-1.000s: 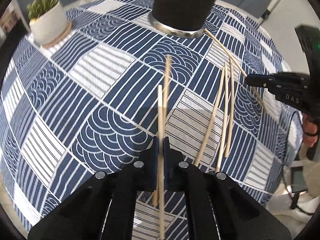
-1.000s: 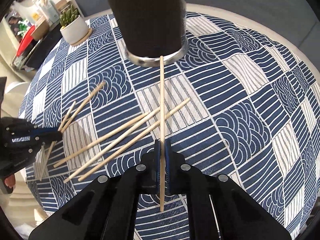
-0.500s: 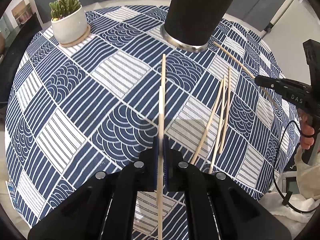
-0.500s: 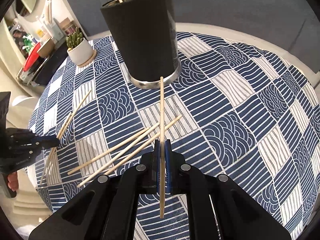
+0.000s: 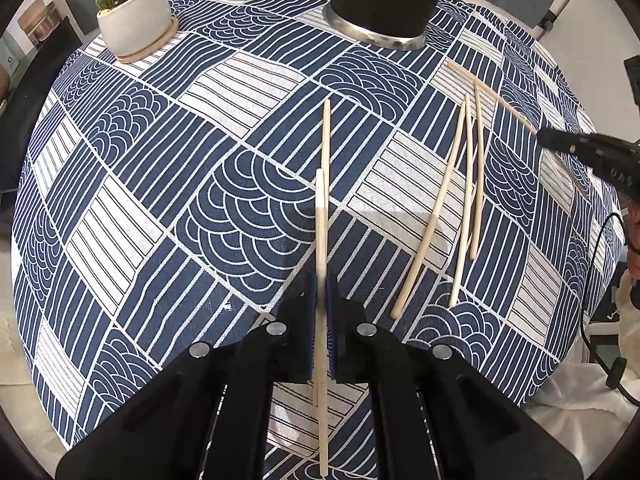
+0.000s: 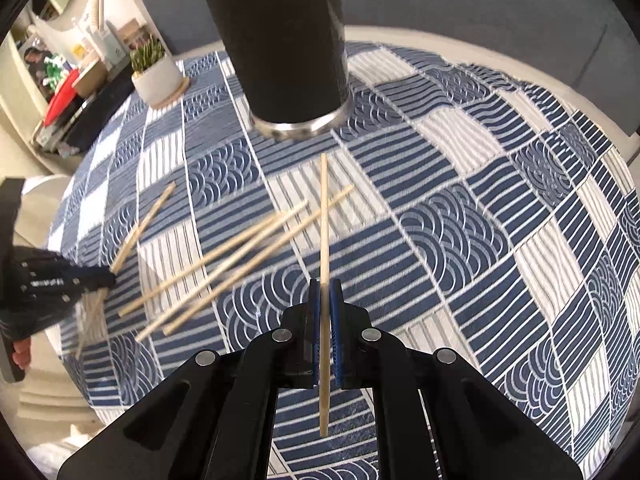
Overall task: Organize utensils
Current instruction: 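Close the right tool on one stick while the left tool closes on another, then lift both held sticks upright and carry them over the black cup, then open the left tool releasing its stick into the cup while the right tool opens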
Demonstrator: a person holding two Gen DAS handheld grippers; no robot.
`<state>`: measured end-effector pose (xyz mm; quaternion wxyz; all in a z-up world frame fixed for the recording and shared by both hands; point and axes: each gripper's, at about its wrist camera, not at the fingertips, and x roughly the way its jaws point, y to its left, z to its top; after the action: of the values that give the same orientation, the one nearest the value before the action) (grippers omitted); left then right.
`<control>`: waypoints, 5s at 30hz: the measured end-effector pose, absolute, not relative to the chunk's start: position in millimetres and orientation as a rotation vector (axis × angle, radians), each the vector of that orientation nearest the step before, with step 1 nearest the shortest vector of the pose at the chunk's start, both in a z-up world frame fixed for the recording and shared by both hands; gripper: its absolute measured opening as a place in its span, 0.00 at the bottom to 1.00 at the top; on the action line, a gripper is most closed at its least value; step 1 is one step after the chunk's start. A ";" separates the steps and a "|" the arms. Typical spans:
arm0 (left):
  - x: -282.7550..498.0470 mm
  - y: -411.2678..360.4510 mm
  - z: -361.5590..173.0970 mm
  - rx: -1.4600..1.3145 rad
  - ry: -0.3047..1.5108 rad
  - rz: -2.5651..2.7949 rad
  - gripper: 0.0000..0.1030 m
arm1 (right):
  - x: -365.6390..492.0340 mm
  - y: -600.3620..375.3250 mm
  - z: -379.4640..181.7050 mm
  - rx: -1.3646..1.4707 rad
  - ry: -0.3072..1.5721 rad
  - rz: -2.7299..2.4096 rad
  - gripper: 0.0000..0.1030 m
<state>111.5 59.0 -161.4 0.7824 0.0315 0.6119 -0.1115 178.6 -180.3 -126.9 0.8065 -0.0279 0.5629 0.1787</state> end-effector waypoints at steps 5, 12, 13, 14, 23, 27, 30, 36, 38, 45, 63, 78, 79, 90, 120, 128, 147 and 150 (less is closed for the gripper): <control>109.0 57.8 -161.3 0.080 1.325 -0.241 0.07 | 172.7 -181.9 -147.5 -0.084 1.263 0.371 0.05; 106.2 60.8 -156.2 0.049 1.328 -0.242 0.05 | 169.5 -188.9 -149.5 -0.070 1.262 0.361 0.05; 105.1 62.1 -154.0 0.042 1.328 -0.239 0.05 | 169.4 -190.3 -147.7 -0.063 1.260 0.364 0.05; 103.9 63.7 -151.7 0.032 1.327 -0.238 0.05 | 169.0 -192.6 -144.6 -0.047 1.257 0.370 0.05; 100.2 73.5 -137.4 0.008 1.324 -0.227 0.04 | 171.5 -199.5 -115.2 -0.009 1.197 0.399 0.05; 101.9 67.6 -147.2 0.029 1.341 -0.223 0.06 | 172.8 -200.4 -113.4 -0.019 1.204 0.398 0.05; 103.0 67.3 -151.2 0.033 1.348 -0.219 0.12 | 170.0 -200.0 -119.3 -0.021 1.230 0.396 0.05; 106.0 63.9 -156.1 0.045 1.371 -0.229 0.18 | 165.1 -198.6 -140.4 -0.048 1.283 0.384 0.05; 107.3 64.2 -157.0 0.032 1.374 -0.231 0.18 | 164.5 -200.0 -146.4 -0.046 1.305 0.382 0.08; 108.1 66.9 -161.8 0.009 1.401 -0.250 0.06 | 166.6 -192.8 -150.6 -0.115 1.296 0.374 0.08; 107.3 92.3 -129.1 -0.047 1.357 -0.223 0.05 | 174.4 -228.5 -107.2 0.033 1.199 0.357 0.05; 202.3 65.4 -17.8 0.015 1.086 -0.255 0.05 | 237.5 -203.0 14.2 0.052 0.870 0.486 0.05; 208.5 62.4 -11.7 0.020 1.071 -0.258 0.05 | 244.1 -199.6 21.4 0.049 0.852 0.493 0.05; 271.9 29.5 42.8 0.014 0.903 -0.352 0.05 | 280.6 -199.7 -34.8 0.035 1.049 0.479 0.13; 316.3 20.7 70.2 -0.091 0.682 -0.400 0.05 | 280.1 -193.4 22.6 0.068 0.817 0.510 0.05; 332.2 19.6 65.9 -0.162 0.611 -0.470 0.05 | 331.8 -162.6 68.3 0.106 0.590 0.621 0.05; 343.5 21.6 26.3 -0.173 0.623 -0.513 0.32 | 373.8 -139.6 17.3 0.238 0.561 0.619 0.08; 334.5 28.3 30.2 -0.153 0.616 -0.482 0.47 | 368.6 -144.3 19.2 0.221 0.573 0.602 0.10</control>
<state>334.5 28.3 30.2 0.9217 -0.0745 0.2997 -0.2346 368.6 -144.3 19.2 0.9089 0.1069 0.2779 0.2919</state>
